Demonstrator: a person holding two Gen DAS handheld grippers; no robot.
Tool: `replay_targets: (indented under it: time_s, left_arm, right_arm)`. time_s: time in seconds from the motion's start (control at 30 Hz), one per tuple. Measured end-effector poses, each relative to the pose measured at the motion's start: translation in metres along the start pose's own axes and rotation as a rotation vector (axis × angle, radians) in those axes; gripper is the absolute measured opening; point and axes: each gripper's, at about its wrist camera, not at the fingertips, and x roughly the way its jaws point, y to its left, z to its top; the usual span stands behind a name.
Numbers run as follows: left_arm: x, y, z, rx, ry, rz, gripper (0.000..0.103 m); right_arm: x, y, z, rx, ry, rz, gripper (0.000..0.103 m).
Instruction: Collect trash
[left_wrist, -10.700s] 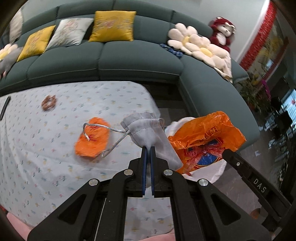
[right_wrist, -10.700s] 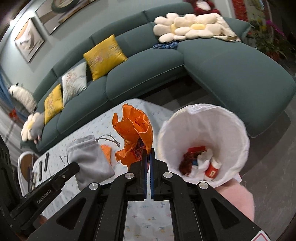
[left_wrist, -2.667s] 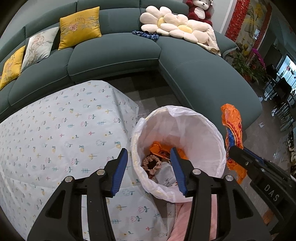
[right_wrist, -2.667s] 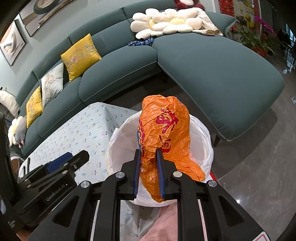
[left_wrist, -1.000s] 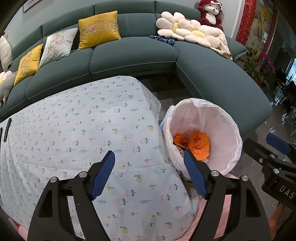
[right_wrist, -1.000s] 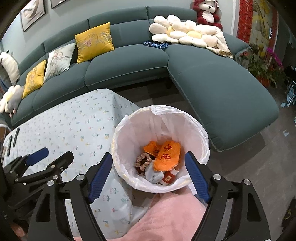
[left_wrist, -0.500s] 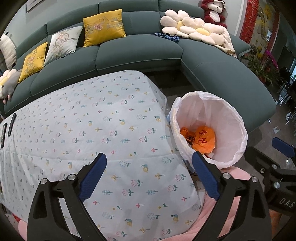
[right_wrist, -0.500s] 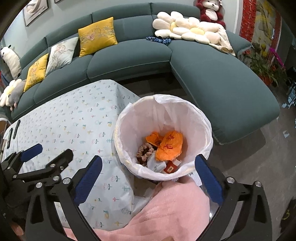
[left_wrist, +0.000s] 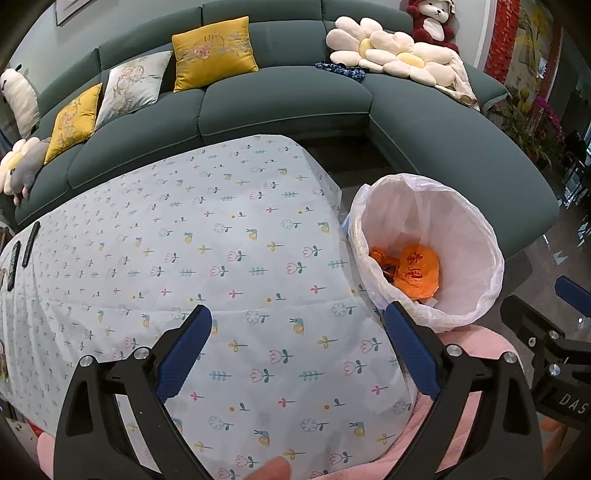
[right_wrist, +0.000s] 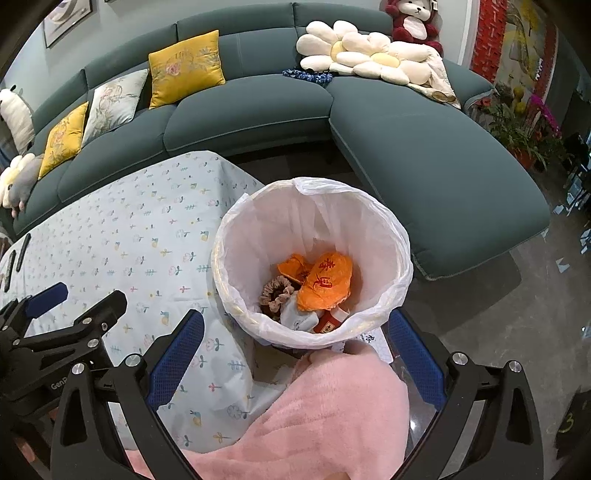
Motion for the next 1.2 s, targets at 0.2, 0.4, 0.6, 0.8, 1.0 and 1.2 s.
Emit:
replay_targets:
  time_s: [0.2, 0.4, 0.6, 0.8, 1.0, 1.2]
  left_arm:
    - [0.000, -0.002, -0.002, 0.009, -0.007, 0.012, 0.091]
    - [0.001, 0.000, -0.002, 0.006, 0.000, 0.017, 0.091]
    - [0.002, -0.001, -0.002, 0.008, 0.004, 0.027, 0.091]
    - [0.006, -0.003, -0.002, 0.003, 0.014, 0.032, 0.091]
    - [0.007, -0.005, -0.003, 0.005, 0.020, 0.038, 0.091]
    - [0.008, -0.006, -0.003, 0.008, 0.019, 0.046, 0.091]
  right_arm:
    - [0.002, 0.001, -0.001, 0.000, 0.002, -0.007, 0.096]
    - [0.004, 0.001, -0.001, 0.003, 0.007, -0.010, 0.096]
    - [0.007, 0.003, -0.002, 0.004, 0.019, -0.012, 0.096]
    - [0.008, 0.004, -0.003, -0.014, 0.029, -0.019, 0.096]
    - [0.010, 0.001, -0.005, -0.014, 0.038, -0.023, 0.096]
    - [0.013, 0.000, -0.005, -0.010, 0.042, -0.021, 0.096]
